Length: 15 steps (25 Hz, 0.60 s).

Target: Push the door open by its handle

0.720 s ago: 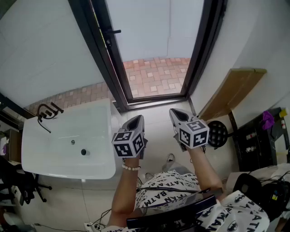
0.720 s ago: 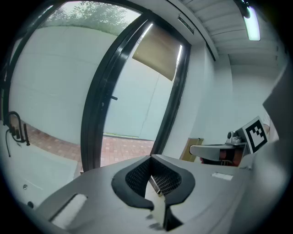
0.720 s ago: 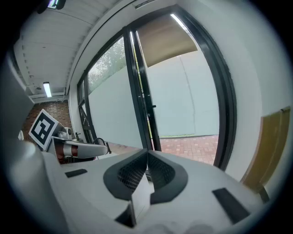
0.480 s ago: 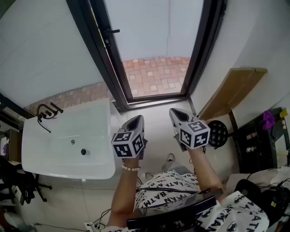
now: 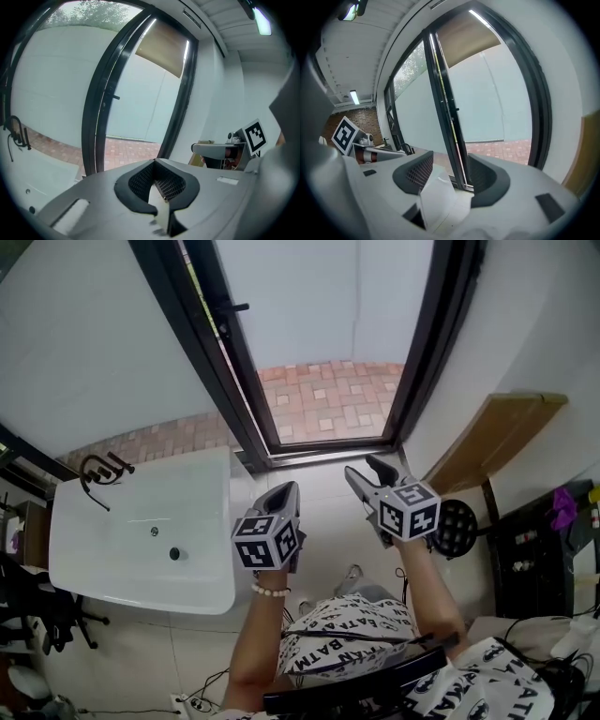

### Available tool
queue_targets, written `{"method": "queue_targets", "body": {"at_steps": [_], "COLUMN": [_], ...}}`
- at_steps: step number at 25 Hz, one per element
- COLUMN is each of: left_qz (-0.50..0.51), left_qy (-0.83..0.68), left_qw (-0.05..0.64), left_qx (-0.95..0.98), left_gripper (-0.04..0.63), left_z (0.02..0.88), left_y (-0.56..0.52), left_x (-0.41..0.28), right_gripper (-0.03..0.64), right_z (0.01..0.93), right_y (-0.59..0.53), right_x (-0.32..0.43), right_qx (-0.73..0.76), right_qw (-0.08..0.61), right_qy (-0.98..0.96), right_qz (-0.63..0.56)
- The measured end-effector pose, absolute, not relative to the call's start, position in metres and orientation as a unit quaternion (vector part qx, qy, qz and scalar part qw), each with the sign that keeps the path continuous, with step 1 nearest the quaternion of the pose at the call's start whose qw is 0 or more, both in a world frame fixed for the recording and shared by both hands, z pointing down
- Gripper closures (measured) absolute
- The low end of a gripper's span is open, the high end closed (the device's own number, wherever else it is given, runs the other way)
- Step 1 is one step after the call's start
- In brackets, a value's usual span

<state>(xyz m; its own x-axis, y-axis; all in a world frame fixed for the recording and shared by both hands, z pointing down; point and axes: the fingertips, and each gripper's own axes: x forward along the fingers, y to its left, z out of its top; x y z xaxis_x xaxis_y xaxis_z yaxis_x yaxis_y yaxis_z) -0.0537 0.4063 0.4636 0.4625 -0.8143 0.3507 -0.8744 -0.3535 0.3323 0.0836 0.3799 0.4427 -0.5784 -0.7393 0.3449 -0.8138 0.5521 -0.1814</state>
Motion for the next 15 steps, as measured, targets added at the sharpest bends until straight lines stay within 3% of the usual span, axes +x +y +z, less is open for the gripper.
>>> {"method": "queue_targets", "body": {"at_steps": [2, 15], "left_qz": [0.064, 0.056], "left_qy": [-0.519, -0.552], "left_qw": [0.240, 0.232], "left_qx": [0.818, 0.799], "left_gripper": [0.595, 0.595], "left_z": [0.466, 0.466], "left_y": [0.396, 0.332], "left_x": [-0.046, -0.008], "right_gripper": [0.324, 0.324], "right_z": [0.444, 0.413], "right_y": [0.366, 0.269], "right_x": [0.090, 0.091], "right_qx": [0.433, 0.331], "right_qw": [0.116, 0.156], "right_qy": [-0.880, -0.927], "right_qz": [0.159, 0.079]}}
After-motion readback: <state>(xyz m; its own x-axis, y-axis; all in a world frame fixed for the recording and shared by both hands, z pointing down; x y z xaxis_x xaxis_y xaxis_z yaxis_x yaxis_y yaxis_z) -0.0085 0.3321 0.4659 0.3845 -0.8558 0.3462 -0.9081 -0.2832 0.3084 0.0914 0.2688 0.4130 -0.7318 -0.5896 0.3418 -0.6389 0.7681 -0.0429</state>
